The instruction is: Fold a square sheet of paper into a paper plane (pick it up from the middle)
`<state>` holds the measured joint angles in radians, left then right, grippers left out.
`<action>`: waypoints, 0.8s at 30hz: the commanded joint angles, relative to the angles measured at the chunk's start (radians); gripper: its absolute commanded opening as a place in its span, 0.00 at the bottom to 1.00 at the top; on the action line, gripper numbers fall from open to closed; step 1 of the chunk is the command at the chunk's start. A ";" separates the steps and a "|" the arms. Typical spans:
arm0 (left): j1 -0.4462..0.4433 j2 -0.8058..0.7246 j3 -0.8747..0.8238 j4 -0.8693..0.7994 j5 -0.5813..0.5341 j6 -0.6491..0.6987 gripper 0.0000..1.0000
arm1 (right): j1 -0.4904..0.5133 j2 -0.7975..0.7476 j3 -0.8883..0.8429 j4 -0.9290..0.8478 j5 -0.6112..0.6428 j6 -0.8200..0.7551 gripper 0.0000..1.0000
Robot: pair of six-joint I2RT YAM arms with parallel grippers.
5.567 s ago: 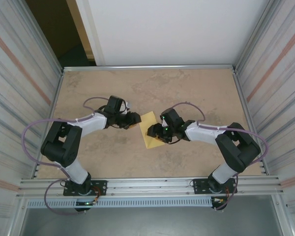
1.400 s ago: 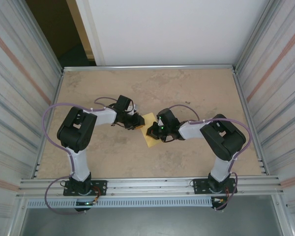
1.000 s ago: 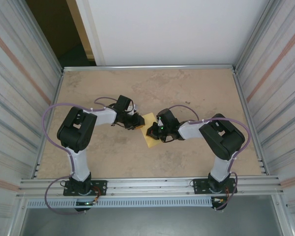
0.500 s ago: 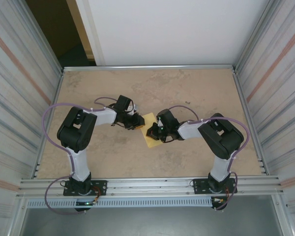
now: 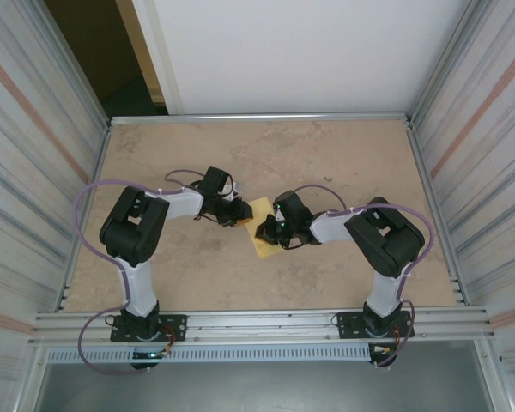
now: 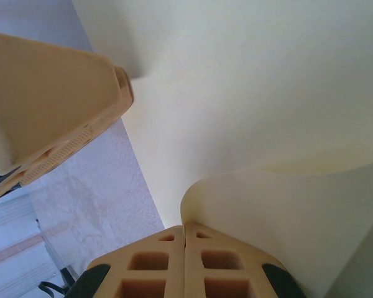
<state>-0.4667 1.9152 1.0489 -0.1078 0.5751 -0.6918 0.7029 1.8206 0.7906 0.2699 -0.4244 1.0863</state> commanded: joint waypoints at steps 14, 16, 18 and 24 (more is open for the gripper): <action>0.109 -0.220 -0.043 -0.058 -0.099 -0.030 0.26 | 0.003 0.025 0.022 -0.017 -0.006 0.014 0.34; 0.120 -0.240 -0.063 -0.059 -0.098 -0.026 0.26 | 0.002 0.025 0.022 -0.016 -0.006 0.012 0.34; 0.121 -0.254 -0.075 -0.059 -0.089 -0.020 0.26 | 0.002 0.024 0.020 -0.014 -0.008 0.010 0.33; 0.090 -0.263 -0.102 -0.032 -0.042 -0.025 0.24 | -0.001 0.024 0.012 -0.018 -0.016 -0.015 0.21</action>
<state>-0.3542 1.6825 0.9581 -0.1528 0.5049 -0.7120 0.7021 1.8267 0.8097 0.2832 -0.4431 1.0904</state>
